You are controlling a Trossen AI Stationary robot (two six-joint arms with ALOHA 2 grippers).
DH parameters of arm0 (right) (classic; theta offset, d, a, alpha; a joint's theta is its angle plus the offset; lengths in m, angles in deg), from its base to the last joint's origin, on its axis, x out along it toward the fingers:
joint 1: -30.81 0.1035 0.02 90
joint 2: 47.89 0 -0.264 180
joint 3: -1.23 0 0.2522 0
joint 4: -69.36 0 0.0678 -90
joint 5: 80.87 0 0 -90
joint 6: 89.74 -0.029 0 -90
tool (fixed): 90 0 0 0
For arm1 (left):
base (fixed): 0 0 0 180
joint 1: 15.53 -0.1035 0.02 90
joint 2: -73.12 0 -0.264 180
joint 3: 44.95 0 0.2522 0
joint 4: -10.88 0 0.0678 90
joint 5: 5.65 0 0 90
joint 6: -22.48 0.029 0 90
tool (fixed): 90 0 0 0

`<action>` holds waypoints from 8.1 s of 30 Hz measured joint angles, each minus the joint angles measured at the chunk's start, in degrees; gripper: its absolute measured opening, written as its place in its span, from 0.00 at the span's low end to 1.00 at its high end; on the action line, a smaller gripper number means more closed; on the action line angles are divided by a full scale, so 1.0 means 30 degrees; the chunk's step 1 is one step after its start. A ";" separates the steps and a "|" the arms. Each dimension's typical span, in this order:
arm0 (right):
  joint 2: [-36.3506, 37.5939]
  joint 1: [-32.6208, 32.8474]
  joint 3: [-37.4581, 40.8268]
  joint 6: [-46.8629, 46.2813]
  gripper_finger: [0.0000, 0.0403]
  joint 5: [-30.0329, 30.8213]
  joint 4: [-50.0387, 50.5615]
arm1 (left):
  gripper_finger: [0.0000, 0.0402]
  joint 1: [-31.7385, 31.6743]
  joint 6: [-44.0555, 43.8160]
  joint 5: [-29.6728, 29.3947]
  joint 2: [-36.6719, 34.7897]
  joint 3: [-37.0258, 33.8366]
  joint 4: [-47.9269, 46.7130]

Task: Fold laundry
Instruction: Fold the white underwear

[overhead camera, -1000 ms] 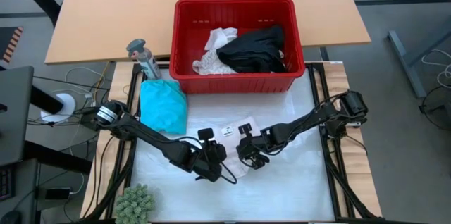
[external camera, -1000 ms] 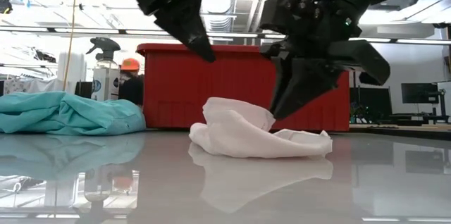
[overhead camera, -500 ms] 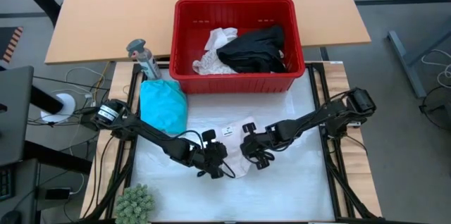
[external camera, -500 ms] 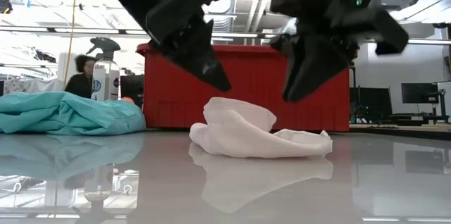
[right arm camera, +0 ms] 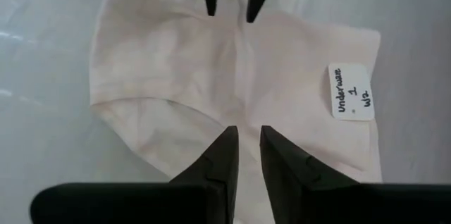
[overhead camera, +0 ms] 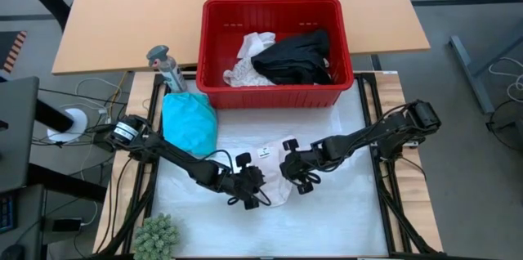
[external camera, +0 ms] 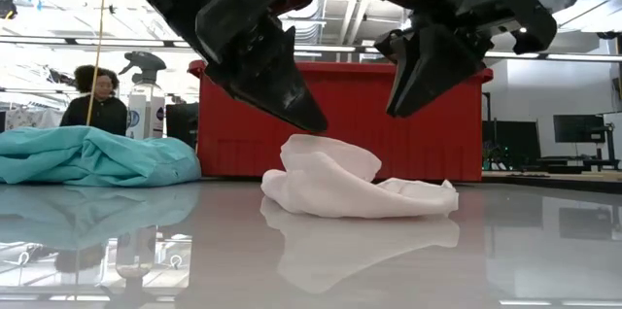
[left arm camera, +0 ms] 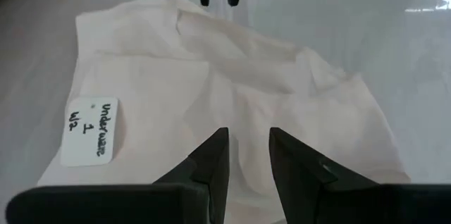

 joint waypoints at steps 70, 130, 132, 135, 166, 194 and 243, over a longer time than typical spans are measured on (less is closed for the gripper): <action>-0.3468 -0.0073 0.1333 -0.0473 0.22 -0.1078 -0.8149 | 0.00 0.0714 -0.4462 -0.4461 0.0940 -0.0805 -0.1378; -0.3468 -0.0270 0.1421 -0.1726 0.22 -0.1545 -0.6540 | 0.00 0.1821 -0.4210 -0.3437 0.2499 -0.0736 0.3598; -0.3468 -0.0270 0.1421 -0.1721 0.22 -0.1545 -0.6334 | 0.00 0.1821 -0.4315 -0.3535 0.2499 -0.0685 0.3714; -0.3468 -0.0319 0.1421 -0.1638 0.22 -0.1531 -0.6308 | 0.00 0.1821 -0.4358 -0.3491 0.2506 -0.0692 0.3677; -0.0945 -0.3665 0.1413 -0.7544 0.22 0.1249 0.1472 | 0.00 0.1335 0.0948 -0.4539 0.0231 0.0518 0.3795; -0.1062 -0.6965 0.1413 -1.0279 0.55 0.0007 0.2128 | 0.00 -0.2257 0.1542 -0.0835 0.0342 -0.2363 0.5825; -0.1290 -0.6586 0.1231 -1.2282 0.10 -0.3009 -0.1885 | 0.00 -0.3663 0.0936 0.0606 0.2200 -0.2856 0.7350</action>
